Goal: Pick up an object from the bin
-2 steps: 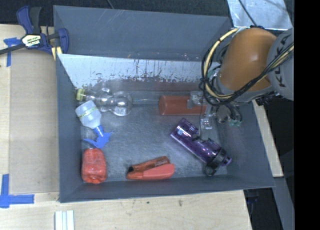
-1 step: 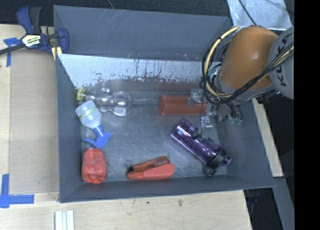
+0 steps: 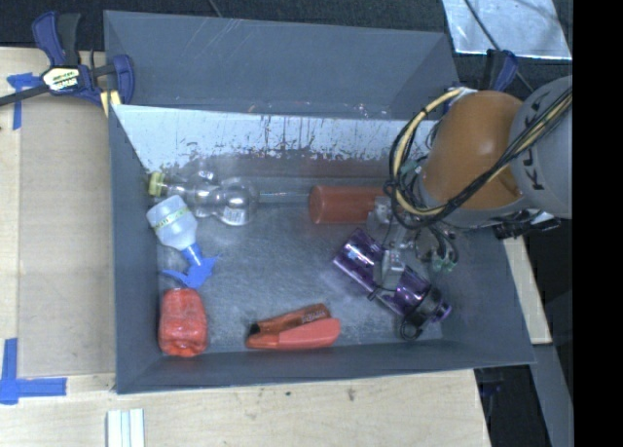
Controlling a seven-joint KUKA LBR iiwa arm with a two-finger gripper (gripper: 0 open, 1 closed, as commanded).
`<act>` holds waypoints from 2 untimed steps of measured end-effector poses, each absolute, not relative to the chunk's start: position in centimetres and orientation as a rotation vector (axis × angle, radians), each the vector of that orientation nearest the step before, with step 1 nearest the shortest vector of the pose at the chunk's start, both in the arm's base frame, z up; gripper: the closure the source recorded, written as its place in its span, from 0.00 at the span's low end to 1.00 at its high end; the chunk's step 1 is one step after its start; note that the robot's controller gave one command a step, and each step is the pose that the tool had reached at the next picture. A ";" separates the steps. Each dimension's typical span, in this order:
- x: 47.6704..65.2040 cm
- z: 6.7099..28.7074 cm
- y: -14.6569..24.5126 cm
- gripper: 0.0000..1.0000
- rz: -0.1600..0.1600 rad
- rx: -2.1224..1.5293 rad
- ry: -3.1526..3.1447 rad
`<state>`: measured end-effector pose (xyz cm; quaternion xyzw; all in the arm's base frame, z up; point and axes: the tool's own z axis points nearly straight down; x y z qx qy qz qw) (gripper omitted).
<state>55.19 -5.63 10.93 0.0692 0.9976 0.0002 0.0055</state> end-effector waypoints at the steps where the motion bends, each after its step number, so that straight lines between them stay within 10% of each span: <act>1: 54.1 11.5 -5.7 0.00 0.002 0.315 3.124; 2: 54.0 13.0 -5.7 0.00 0.001 0.367 3.115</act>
Offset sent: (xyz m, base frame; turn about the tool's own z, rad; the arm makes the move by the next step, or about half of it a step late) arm -0.0149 0.0009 -0.0093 0.1534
